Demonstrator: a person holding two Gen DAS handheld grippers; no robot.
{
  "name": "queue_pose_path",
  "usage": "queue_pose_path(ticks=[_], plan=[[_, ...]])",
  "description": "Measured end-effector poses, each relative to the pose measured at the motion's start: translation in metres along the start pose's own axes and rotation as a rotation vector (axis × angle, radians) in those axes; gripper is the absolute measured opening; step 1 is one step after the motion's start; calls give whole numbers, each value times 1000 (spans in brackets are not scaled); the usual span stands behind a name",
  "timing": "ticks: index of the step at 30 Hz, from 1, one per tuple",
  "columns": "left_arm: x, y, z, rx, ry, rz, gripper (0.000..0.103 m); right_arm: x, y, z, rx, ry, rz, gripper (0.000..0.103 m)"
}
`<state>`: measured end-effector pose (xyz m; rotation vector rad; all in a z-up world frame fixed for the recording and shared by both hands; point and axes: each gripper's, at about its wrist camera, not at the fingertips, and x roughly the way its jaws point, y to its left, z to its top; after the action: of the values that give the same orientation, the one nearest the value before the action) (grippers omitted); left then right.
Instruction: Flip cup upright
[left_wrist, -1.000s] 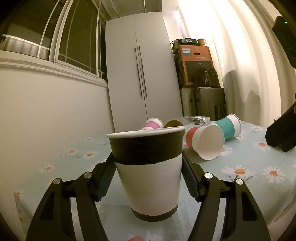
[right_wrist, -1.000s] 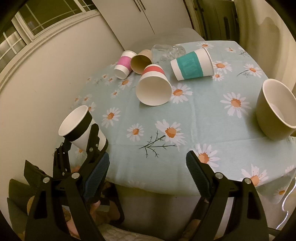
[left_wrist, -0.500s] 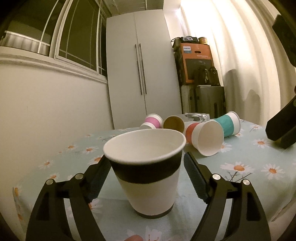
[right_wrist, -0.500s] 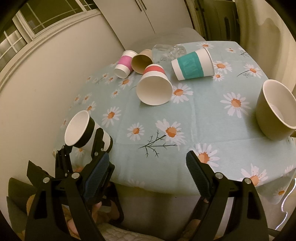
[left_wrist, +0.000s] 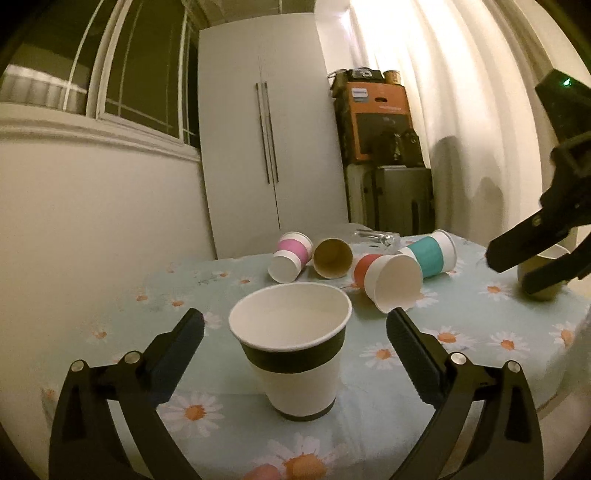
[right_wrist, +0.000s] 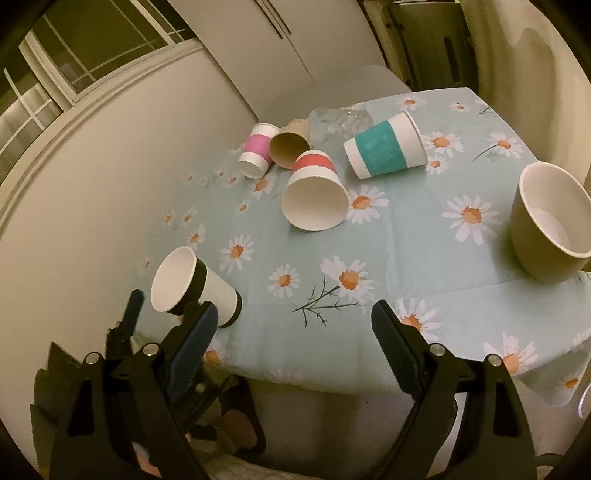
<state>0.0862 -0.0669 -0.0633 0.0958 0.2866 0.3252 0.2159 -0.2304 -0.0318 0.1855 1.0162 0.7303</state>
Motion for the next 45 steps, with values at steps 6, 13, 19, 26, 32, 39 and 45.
queue_pose_path(ticks=[6,13,19,26,32,39,45], plan=[[-23,2,18,73,76,-60,97,-3,1,-1,-2,-11,1,84],[-41,28,37,26,185,-163,97,-3,14,-4,-54,-20,6,84],[-52,55,51,12,281,-178,96,-11,25,-7,-99,-65,28,85],[-51,84,62,-18,366,-255,96,-11,37,-14,-141,-63,16,84],[-48,98,47,-21,382,-330,96,-10,54,-24,-205,-67,-3,84],[-50,104,23,-51,414,-374,96,-18,68,-56,-227,-81,-39,84],[-49,112,26,-105,424,-403,96,-26,89,-81,-353,-126,-92,84]])
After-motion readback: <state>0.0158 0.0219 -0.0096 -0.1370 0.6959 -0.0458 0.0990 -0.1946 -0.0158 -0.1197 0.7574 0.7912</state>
